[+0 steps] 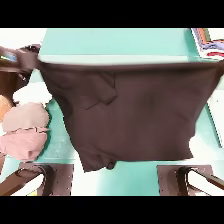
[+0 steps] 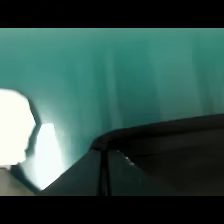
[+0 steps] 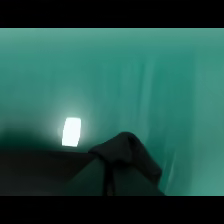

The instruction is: Fold the shirts.

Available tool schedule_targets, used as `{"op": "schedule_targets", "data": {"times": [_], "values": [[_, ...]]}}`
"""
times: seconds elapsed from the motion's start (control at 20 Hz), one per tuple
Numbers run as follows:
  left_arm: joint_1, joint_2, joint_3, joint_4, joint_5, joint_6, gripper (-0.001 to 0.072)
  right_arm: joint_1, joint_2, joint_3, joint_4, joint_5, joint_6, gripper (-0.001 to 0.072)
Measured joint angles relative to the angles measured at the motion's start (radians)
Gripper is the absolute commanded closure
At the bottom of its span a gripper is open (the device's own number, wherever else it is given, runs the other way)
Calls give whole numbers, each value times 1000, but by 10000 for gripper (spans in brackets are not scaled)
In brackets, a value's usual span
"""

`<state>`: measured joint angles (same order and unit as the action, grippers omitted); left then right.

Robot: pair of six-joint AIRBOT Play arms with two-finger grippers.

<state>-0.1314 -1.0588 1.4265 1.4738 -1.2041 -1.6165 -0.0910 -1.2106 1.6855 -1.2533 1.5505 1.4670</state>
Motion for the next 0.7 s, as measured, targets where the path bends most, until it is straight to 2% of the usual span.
{"op": "schedule_targets", "data": {"times": [0.2, 0.45, 0.55, 0.7], "values": [[13, -222, -48, -4, 195, 2, 681, 77, -235, -43, -56, -79, 13, 693], [42, -445, 72, -16, 344, 9, 681, 99, -454, 105, -46, -189, 15, 693], [48, -480, 122, -16, 350, 28, 681, 101, -496, 162, -43, -203, 15, 693], [51, -505, 176, -17, 227, 49, 682, 101, -514, 185, -46, -166, 1, 693]]}}
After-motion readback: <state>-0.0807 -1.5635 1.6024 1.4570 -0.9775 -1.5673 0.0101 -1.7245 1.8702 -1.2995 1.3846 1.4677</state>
